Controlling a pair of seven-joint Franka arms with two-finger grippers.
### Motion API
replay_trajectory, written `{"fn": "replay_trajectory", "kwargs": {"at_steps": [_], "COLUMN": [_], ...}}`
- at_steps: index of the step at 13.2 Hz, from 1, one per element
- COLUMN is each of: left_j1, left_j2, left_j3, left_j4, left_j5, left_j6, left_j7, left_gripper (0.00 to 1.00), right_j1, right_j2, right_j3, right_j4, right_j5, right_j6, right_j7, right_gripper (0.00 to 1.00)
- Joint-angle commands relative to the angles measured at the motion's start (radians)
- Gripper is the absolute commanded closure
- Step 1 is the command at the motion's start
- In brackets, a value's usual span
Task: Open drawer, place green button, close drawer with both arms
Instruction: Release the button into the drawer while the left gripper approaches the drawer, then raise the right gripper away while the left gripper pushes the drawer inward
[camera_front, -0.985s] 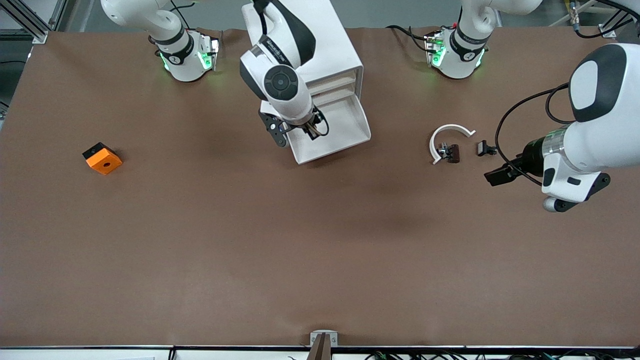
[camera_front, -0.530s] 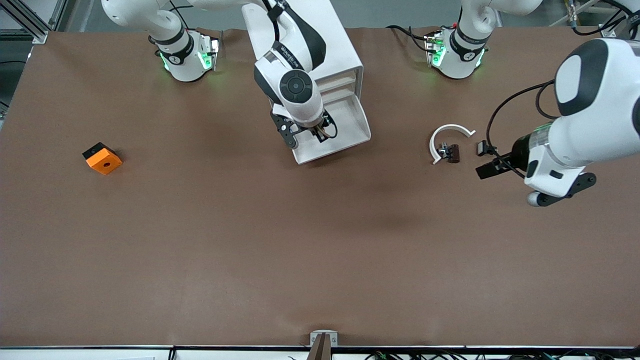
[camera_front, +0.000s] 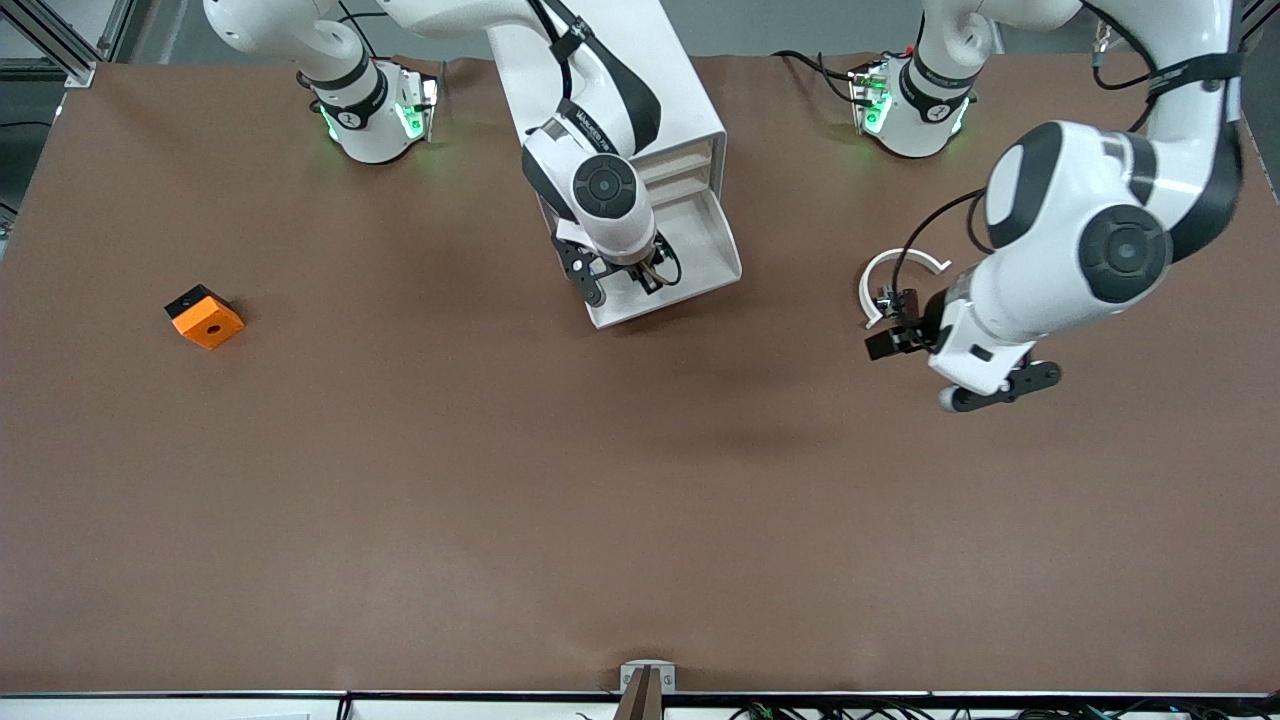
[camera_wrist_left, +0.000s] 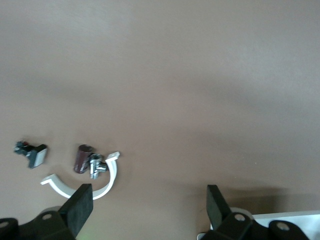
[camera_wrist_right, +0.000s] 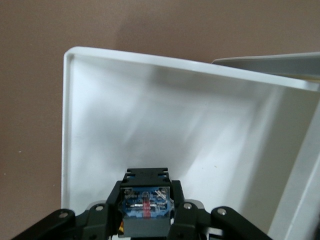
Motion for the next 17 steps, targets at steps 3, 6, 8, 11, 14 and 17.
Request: {"fn": "replay_trajectory", "kwargs": {"at_steps": [3, 6, 8, 11, 14, 17], "left_j1": [-0.005, -0.006, -0.009, -0.023, -0.080, -0.145], "left_j2": [-0.020, 0.015, 0.040, 0.060, 0.097, 0.163], "left_j3": [-0.082, -0.126, -0.156, -0.189, -0.188, -0.188], "left_j4": [-0.129, -0.131, -0.139, -0.183, -0.195, -0.197], "left_j5": [0.023, 0.023, 0.023, 0.021, 0.021, 0.021], "left_j6": [0.159, 0.178, 0.210, 0.313, 0.368, 0.422], "left_j7": [0.014, 0.014, 0.011, -0.022, -0.113, -0.183], "left_gripper": [0.00, 0.00, 0.00, 0.00, 0.00, 0.00], "right_j1": [0.016, 0.016, 0.014, 0.010, 0.000, -0.058], "right_j2": [0.016, 0.016, 0.016, 0.007, -0.022, -0.085], "right_j3": [-0.012, -0.012, -0.012, -0.014, -0.021, -0.021], "right_j4": [0.022, 0.022, 0.024, 0.047, 0.131, 0.237], "right_j5": [0.006, 0.007, 0.007, 0.007, 0.006, 0.001], "right_j6": [0.010, 0.009, 0.007, -0.017, -0.188, -0.425], "right_j7": [0.020, 0.020, 0.020, 0.023, 0.021, -0.014], "right_gripper": [0.71, 0.13, 0.00, 0.00, 0.00, 0.00]}}
